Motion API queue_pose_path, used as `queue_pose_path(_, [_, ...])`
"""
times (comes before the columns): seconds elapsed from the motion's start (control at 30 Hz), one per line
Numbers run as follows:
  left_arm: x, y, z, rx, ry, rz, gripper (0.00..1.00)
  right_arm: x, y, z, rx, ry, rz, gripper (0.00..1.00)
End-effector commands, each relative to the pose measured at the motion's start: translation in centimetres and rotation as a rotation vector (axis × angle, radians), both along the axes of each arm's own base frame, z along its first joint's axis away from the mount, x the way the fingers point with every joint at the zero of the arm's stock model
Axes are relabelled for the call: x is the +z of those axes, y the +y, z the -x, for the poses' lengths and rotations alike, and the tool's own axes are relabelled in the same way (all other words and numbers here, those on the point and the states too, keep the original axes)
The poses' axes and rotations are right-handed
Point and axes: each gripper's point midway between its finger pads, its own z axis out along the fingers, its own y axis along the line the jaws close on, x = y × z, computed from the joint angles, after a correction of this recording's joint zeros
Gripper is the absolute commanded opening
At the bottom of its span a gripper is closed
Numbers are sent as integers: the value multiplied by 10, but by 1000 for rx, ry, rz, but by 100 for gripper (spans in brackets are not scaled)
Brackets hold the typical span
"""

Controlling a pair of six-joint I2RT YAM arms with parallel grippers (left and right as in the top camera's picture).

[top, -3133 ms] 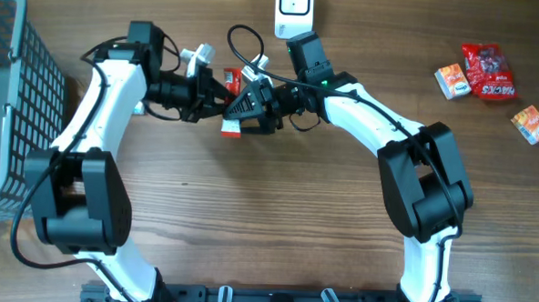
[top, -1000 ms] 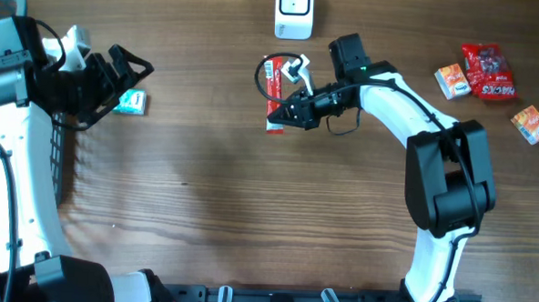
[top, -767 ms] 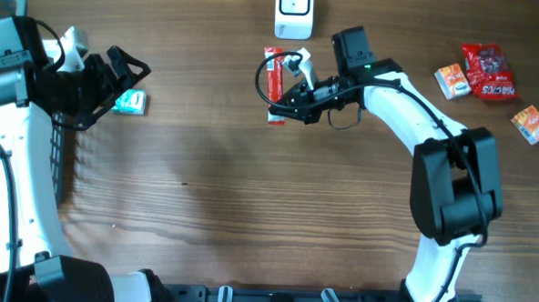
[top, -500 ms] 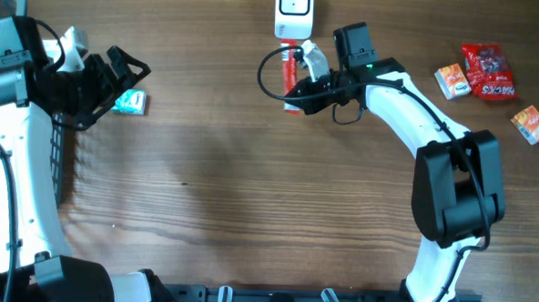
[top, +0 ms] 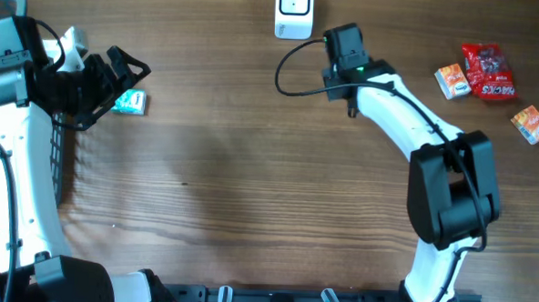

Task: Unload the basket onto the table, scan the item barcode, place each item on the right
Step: 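Hold the red stick's barcode over the white scanner with the right gripper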

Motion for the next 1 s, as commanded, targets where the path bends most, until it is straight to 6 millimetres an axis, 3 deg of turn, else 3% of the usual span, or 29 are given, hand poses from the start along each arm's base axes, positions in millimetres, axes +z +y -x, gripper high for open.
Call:
queue_pose_path(0.0, [6, 5, -1, 13, -16, -17, 100, 69, -23, -16, -33, -177, 390, 4])
queue_pose_path(0.13, [6, 5, -1, 13, -16, -17, 100, 86, 0, -27, 107, -206, 497, 4])
queue_pose_path(0.3, [6, 5, -1, 13, -16, -17, 100, 114, 15, -41, 110, -333, 504, 4])
queue_pose_path(0.6, [6, 5, -1, 13, -16, -17, 100, 130, 34, -79, 183, -516, 645, 4])
queue_pose_path(0.7, [6, 5, -1, 13, -16, -17, 100, 118, 47, -90, 244, -566, 690, 4])
queue_pose_path(0.97, [6, 5, -1, 13, -16, -17, 100, 62, 75, -110, 445, -612, 800, 4])
